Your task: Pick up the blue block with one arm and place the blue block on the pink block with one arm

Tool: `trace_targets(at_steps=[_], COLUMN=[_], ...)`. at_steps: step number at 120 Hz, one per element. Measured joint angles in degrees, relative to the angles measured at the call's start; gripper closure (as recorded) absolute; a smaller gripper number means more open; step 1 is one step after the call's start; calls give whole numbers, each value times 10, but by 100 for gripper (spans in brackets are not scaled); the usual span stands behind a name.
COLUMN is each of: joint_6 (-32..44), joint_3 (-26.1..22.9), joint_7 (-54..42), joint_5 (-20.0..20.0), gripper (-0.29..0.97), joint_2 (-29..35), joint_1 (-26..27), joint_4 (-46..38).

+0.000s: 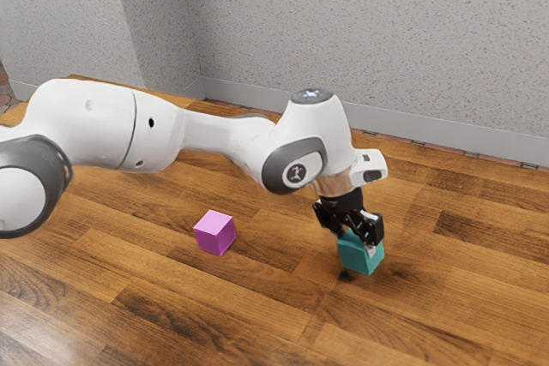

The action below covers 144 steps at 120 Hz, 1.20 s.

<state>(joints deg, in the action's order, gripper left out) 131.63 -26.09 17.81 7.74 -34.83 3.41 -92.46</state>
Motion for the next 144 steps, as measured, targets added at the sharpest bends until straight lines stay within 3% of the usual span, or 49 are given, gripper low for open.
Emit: trace_targets(at_steps=[39, 86, 105, 144], joint_6=[-30, -25, -22, -18], joint_3=[7, 16, 17, 32], joint_7=[3, -11, -23, -56], joint_5=[-3, -13, -15, -16], gripper=[30, 30, 30, 30], joint_2=[135, 265, 283, 312], joint_1=[-9, -99, -148, -182], joint_4=[-90, -218, -238, -262])
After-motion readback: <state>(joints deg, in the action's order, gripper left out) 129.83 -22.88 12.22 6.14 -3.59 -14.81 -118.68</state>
